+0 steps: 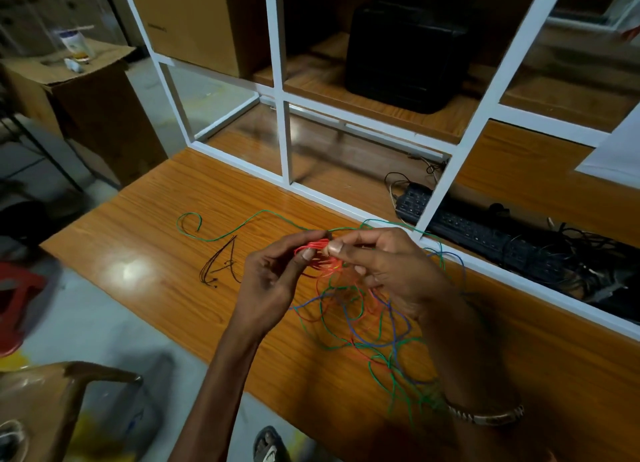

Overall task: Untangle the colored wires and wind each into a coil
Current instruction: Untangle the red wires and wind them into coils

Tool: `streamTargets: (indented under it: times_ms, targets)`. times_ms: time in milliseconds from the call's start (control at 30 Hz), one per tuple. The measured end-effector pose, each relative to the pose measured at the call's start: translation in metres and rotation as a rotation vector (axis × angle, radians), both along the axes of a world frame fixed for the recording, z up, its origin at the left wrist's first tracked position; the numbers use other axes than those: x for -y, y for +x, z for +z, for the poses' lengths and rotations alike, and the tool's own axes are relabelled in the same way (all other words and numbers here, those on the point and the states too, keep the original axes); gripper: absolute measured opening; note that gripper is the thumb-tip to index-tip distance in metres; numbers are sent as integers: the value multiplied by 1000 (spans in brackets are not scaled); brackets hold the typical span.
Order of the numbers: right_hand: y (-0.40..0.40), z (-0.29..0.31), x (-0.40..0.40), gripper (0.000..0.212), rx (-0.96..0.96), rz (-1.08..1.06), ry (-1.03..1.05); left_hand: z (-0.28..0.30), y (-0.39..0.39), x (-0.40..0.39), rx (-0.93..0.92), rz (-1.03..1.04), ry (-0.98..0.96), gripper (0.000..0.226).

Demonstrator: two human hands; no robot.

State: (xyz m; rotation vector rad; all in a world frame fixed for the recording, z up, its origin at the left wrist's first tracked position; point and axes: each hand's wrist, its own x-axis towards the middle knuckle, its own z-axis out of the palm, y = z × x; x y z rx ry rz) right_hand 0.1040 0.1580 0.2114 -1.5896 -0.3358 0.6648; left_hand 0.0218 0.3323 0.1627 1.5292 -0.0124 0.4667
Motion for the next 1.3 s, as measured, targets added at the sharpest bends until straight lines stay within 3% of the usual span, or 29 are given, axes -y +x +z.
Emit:
streamTargets:
  times_ms: [367,667,833,1300]
  targets:
    - [11,20,34,27,-63,86,13,11,-5,41,79,115,140,25]
    - [-4,21,28,14,113,-101,69,15,-1,59,1,200,-288,30]
    - [-3,27,29,9,118,-120,10,19,1,64,-30,175,-362,34]
    - [-2,32,41,18,-32,-49,-7,24,-1,59,-27,79,-154,28]
